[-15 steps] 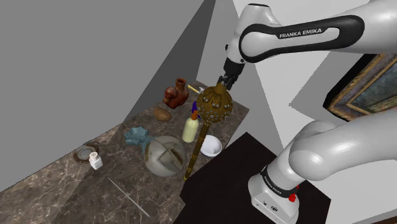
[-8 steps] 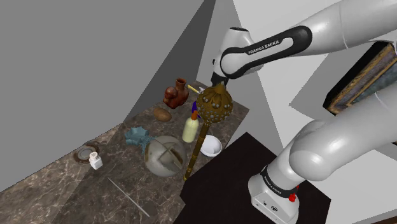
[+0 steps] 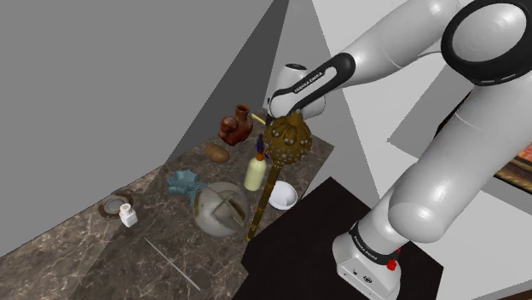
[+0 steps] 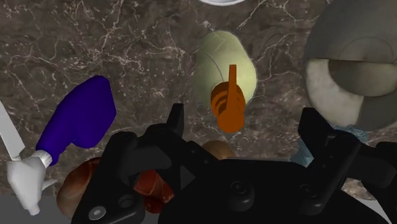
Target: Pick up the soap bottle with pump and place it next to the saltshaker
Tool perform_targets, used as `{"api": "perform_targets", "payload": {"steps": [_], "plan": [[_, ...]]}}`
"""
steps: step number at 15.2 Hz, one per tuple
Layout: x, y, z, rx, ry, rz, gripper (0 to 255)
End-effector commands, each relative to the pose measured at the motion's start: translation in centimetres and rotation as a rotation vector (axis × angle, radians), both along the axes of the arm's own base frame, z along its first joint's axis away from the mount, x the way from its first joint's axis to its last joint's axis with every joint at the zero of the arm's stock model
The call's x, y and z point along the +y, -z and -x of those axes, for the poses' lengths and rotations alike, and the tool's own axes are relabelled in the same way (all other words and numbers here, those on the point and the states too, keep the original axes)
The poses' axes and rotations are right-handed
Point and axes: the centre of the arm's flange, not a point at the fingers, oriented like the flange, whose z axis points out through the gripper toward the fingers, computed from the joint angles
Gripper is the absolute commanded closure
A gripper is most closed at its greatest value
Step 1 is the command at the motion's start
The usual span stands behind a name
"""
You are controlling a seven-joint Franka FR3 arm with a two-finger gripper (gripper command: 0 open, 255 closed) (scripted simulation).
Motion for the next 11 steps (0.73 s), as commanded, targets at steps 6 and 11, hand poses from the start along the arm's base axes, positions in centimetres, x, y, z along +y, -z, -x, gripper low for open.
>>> {"api": "perform_targets", "payload": {"steps": [6,11], "plan": [[-0.3,4.7,-1.1,-0.002,-0.004,-0.005,0],[-0.3,6.0,-1.1,-0.002,-0.004,-0.005,0]]}}
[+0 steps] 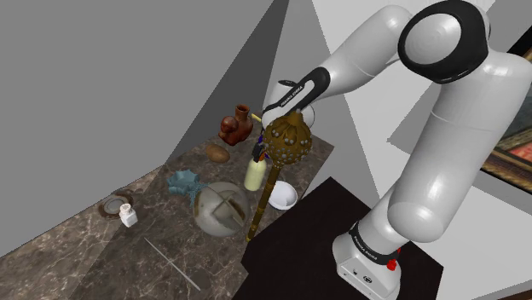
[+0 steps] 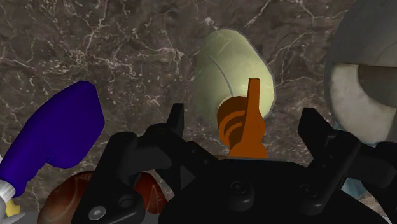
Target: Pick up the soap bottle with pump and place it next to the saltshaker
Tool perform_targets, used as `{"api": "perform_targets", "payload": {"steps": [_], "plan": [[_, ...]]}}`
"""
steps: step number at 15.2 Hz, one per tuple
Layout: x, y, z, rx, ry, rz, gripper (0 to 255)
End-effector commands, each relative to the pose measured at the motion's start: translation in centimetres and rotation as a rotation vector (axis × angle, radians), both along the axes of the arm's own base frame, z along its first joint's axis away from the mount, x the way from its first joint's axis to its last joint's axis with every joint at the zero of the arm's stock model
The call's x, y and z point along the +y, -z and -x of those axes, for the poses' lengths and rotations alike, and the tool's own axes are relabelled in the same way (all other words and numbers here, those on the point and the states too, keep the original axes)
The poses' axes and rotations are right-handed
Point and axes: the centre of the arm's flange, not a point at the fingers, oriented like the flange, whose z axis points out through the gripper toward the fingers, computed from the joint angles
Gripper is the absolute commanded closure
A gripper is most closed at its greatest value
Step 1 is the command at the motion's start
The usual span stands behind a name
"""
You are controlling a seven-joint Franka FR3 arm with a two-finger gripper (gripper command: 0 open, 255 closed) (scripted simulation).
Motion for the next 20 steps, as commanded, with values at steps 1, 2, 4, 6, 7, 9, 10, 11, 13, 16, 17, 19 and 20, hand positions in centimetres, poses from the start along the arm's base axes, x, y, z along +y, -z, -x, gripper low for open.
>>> {"api": "perform_targets", "payload": {"steps": [1,2,4,6,7,9,10,11,13,16,17,19,20], "plan": [[0.0,0.1,0.0,0.0,0.0,0.0,0],[0.0,0.1,0.0,0.0,0.0,0.0,0],[0.0,0.1,0.0,0.0,0.0,0.0,0],[0.0,0.1,0.0,0.0,0.0,0.0,255],[0.0,0.1,0.0,0.0,0.0,0.0,255],[0.0,0.1,0.0,0.0,0.0,0.0,255],[0.0,0.1,0.0,0.0,0.0,0.0,255],[0.0,0.1,0.0,0.0,0.0,0.0,255],[0.0,0.1,0.0,0.0,0.0,0.0,255],[0.0,-0.4,0.0,0.0,0.0,0.0,255],[0.0,-1.0,0.0,0.0,0.0,0.0,255],[0.0,-2.0,0.0,0.0,0.0,0.0,255],[0.0,-2.6,0.0,0.0,0.0,0.0,255]]}}
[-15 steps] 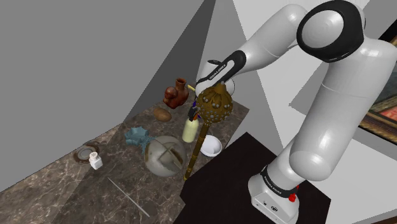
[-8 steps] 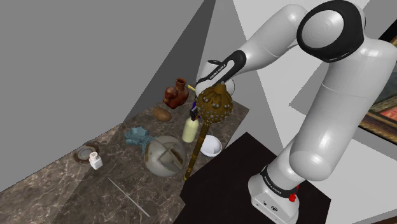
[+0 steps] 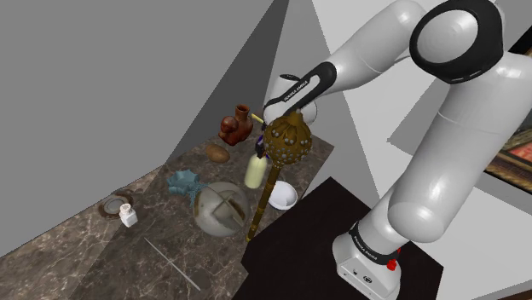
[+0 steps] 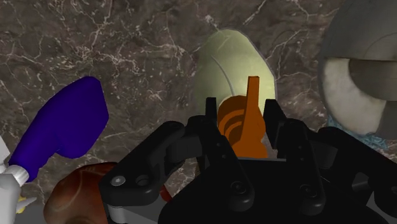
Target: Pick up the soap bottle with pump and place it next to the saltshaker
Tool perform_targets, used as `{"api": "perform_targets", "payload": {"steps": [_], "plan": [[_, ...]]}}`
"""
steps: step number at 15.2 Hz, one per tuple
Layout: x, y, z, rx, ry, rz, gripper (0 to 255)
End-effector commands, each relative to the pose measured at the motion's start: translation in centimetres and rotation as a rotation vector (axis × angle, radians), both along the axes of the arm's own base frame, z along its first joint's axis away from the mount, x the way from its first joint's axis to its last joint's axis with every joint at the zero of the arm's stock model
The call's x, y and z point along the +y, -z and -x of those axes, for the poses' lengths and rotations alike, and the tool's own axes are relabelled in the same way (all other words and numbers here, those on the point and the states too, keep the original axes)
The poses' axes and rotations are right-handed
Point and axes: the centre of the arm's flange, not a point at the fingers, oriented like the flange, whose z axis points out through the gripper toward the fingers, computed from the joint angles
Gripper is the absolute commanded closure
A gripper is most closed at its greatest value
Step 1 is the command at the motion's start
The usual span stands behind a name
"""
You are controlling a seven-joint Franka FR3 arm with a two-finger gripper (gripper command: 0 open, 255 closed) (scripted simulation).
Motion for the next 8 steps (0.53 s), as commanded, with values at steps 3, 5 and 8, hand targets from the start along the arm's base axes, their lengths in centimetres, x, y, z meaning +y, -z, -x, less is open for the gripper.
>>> {"api": "perform_targets", "payload": {"steps": [3,5,8], "plan": [[0.0,-2.1,0.1,0.0,0.0,0.0,255],[0.0,-3.2,0.1,0.0,0.0,0.0,255],[0.0,-4.8,0.1,0.0,0.0,0.0,255]]}}
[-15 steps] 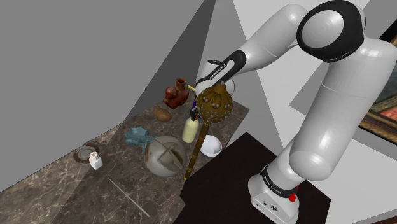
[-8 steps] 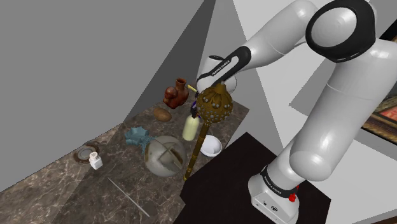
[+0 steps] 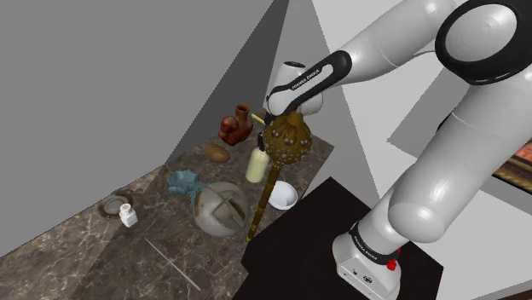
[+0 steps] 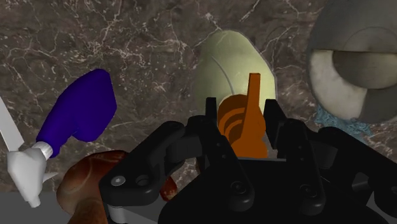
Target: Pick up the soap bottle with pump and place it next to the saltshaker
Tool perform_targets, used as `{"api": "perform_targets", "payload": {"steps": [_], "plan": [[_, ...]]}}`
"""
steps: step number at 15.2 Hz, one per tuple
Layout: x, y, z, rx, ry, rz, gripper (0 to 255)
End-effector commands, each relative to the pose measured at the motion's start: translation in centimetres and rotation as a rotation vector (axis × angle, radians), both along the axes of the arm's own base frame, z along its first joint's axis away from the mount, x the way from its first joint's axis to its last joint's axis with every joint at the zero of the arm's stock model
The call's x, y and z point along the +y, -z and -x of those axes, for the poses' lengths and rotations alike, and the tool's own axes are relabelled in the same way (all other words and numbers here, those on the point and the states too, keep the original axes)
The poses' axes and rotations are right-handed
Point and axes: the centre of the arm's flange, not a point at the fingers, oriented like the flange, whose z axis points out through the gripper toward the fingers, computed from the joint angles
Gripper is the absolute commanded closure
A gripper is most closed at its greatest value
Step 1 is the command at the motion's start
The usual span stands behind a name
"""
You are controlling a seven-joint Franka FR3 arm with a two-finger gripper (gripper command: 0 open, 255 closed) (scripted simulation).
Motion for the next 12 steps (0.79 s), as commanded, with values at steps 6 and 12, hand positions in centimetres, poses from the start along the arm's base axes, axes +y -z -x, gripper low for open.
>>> {"api": "perform_targets", "payload": {"steps": [6,12], "plan": [[0.0,-3.7,0.0,0.0,0.0,0.0,255],[0.0,-6.9,0.0,0.0,0.0,0.0,255]]}}
